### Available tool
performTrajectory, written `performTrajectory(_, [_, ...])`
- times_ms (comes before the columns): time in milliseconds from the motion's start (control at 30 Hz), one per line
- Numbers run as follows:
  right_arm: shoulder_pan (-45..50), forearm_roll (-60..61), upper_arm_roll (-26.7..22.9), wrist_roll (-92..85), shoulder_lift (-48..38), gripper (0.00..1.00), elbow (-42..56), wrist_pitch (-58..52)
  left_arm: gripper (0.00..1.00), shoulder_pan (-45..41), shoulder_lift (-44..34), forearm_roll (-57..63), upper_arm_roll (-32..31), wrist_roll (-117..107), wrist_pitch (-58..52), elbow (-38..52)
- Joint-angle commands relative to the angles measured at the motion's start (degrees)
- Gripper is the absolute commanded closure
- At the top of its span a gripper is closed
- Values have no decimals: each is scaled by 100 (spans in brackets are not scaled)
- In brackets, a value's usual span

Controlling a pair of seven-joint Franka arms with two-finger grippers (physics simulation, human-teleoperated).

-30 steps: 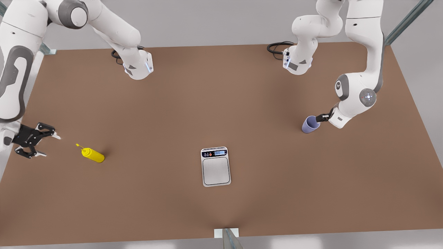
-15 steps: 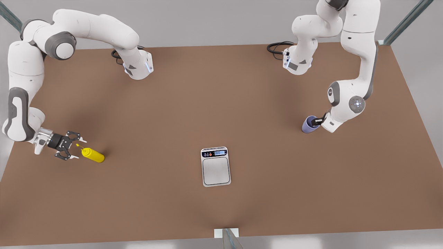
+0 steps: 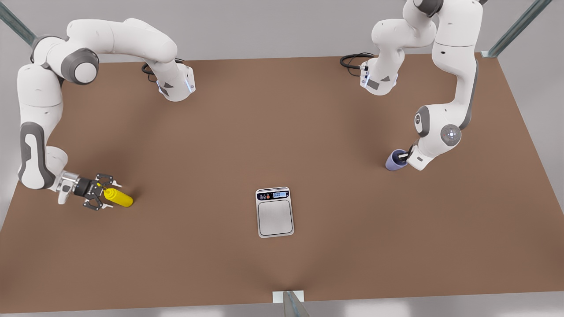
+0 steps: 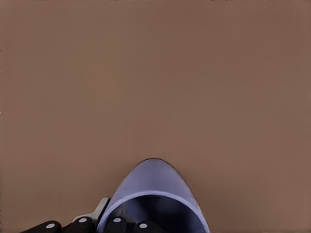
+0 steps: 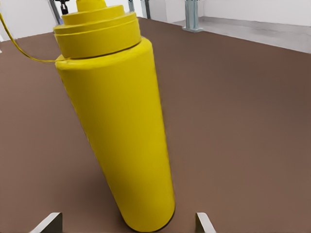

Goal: Move cup to the weight, pick up sauce bottle, pour sauce

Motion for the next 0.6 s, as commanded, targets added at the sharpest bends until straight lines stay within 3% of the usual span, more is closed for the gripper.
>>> performTrajectory(0, [-1,1,27,0,6,0,0,4,79,-1,-7,-47,-1,0,-1,2])
performTrajectory(333, [69,10,176,0,67,0,9,-31,79,-89,-33,-425,-80,-88,87,160])
performTrajectory(400, [78,36,176,0,76,14,17,-22,79,-124,-42,-434,-124,-299,52,257])
performTrajectory(433, [78,36,176,0,76,14,17,-31,79,-133,-42,-434,-203,-396,43,292])
performTrajectory(500, [78,36,176,0,76,30,26,-22,79,-150,-60,-557,-414,-580,43,380])
performTrajectory(567, [78,36,176,0,76,34,44,-40,79,-370,-7,-575,-555,-1099,34,538])
